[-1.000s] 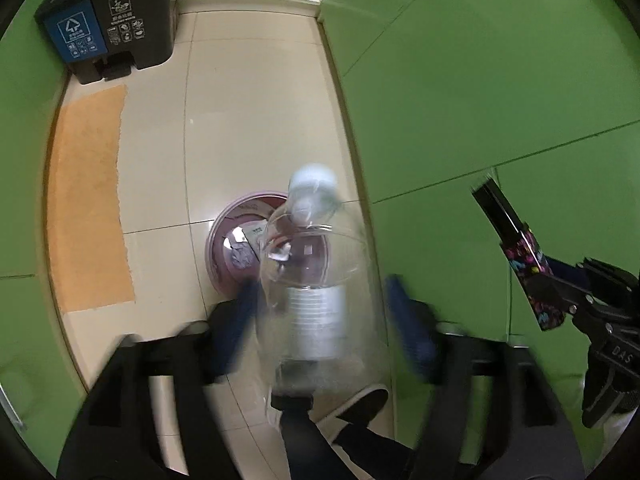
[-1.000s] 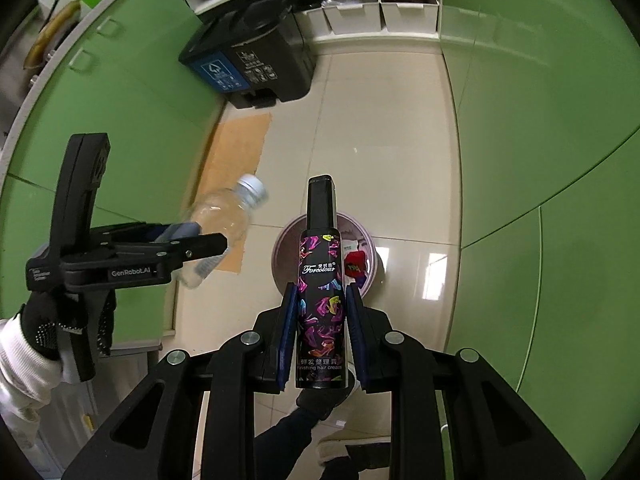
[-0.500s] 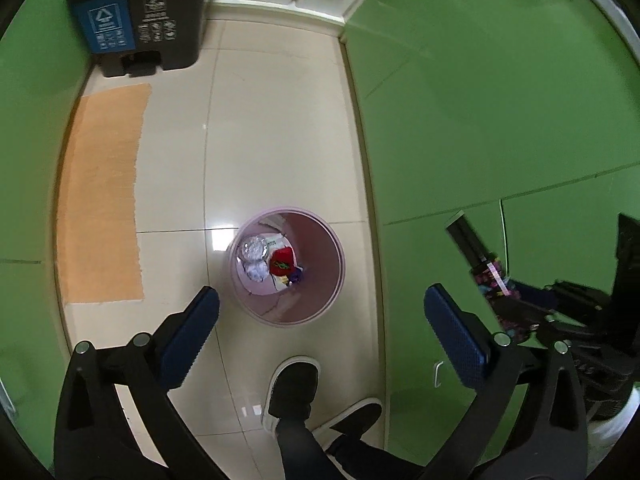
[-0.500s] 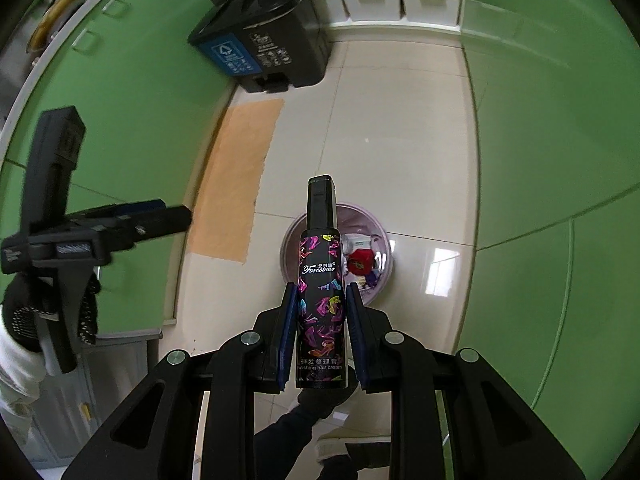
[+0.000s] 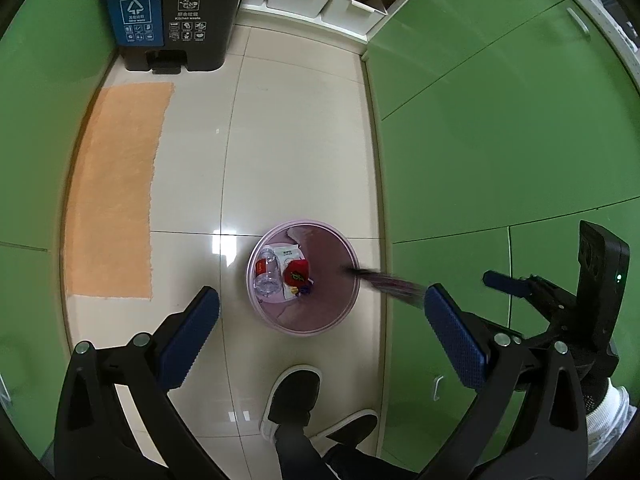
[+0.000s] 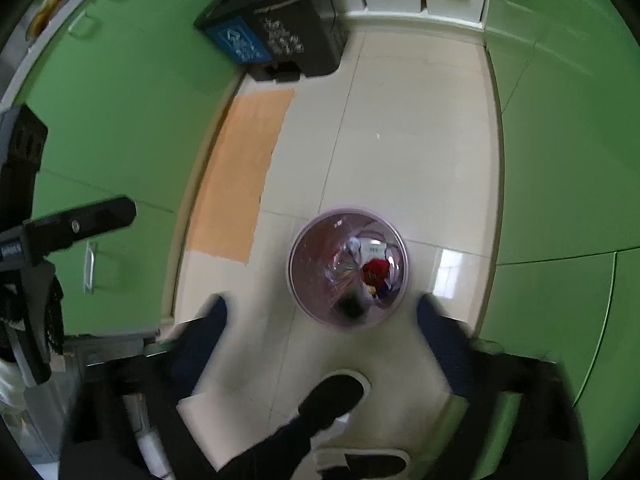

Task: Collect trash
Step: 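Move both open tools back to the counter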

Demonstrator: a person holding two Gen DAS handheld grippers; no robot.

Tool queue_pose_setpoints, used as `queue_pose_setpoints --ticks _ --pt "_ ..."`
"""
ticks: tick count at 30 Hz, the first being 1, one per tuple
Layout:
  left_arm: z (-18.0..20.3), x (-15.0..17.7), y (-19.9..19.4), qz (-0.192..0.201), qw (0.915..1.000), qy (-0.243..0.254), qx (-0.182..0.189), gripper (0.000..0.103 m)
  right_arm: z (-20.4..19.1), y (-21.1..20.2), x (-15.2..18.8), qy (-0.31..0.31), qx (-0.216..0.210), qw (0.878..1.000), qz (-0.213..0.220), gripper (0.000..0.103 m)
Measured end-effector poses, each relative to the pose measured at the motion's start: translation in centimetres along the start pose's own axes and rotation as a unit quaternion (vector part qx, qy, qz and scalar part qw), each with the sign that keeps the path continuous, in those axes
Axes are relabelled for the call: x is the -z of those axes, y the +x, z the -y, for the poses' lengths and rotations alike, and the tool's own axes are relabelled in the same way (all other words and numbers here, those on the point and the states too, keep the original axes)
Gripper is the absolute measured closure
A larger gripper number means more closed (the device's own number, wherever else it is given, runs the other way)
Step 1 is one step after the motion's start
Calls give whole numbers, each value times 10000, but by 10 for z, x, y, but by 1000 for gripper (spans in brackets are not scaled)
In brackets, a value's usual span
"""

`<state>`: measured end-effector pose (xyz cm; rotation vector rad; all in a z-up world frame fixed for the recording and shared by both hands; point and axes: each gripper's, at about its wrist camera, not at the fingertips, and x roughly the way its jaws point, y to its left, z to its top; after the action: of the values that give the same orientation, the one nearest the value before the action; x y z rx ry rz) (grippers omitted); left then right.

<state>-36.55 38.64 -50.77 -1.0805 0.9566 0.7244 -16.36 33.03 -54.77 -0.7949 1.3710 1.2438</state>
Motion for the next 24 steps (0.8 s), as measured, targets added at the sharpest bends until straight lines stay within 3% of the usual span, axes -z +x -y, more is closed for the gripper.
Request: queue_pose_setpoints --ticks 5,11,24 --pt "8 1 -7 6 10000 49 21 3 3 -9 4 74 138 9998 -89 6" --pt "33 9 -38 67 9998 153 49 3 2 -52 9 255 217 9994 85 6" --pt "135 30 -195 243 9973 688 85 3 -39 -254 41 456 128 9959 772 6"
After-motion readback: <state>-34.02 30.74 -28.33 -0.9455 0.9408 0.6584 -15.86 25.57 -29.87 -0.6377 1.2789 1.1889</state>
